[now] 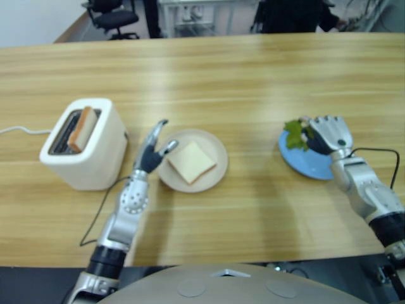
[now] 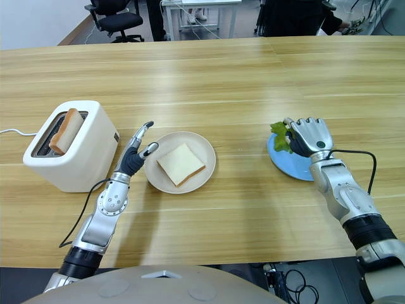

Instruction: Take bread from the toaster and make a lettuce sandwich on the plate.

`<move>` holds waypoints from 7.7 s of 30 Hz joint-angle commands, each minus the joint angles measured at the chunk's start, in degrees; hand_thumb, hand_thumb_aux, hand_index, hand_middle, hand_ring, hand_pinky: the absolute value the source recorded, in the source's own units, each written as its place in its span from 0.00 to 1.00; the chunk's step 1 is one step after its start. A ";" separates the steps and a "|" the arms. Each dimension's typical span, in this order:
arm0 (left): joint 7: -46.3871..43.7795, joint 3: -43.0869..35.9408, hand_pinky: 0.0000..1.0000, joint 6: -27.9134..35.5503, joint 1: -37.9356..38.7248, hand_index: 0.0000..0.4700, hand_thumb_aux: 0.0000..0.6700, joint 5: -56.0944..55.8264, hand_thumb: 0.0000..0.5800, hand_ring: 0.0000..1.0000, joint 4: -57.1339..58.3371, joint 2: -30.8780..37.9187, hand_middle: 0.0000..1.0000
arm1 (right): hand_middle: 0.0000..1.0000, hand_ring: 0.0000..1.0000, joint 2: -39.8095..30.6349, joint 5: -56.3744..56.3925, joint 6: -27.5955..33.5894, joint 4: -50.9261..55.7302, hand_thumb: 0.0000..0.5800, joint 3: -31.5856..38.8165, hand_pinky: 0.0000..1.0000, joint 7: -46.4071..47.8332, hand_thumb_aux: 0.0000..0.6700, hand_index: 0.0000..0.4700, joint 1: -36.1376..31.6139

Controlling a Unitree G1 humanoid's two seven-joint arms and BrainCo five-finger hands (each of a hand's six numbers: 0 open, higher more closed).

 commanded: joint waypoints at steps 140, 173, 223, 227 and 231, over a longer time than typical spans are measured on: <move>-22.38 4.24 1.00 8.61 -15.94 0.98 1.00 -20.32 1.00 1.00 -1.82 2.06 1.00 | 0.00 0.00 37.34 42.57 -12.33 -3.15 0.00 -23.26 0.00 18.79 0.00 0.00 8.41; -23.65 -5.39 1.00 3.07 -22.70 0.98 1.00 -10.17 1.00 1.00 35.39 3.37 1.00 | 0.00 0.00 35.72 26.99 -16.22 -10.18 0.00 -10.08 0.00 18.88 0.00 0.00 12.56; -14.69 -8.95 1.00 4.36 -23.22 0.98 1.00 -0.70 1.00 1.00 39.18 3.84 1.00 | 0.00 0.00 32.37 -24.14 -17.17 21.63 0.00 40.15 0.00 6.46 0.00 0.00 -9.73; -10.61 -7.61 0.16 5.55 -22.06 0.00 0.00 1.92 0.00 0.16 30.61 5.49 0.16 | 0.00 0.00 33.79 -23.30 -17.35 25.48 0.00 40.35 0.00 7.40 0.00 0.00 -9.86; 1.10 -3.21 0.00 2.76 -20.82 0.00 0.00 7.69 0.00 0.00 16.29 8.06 0.00 | 0.00 0.00 34.75 -23.02 -17.16 29.22 0.00 40.39 0.00 8.06 0.00 0.00 -10.05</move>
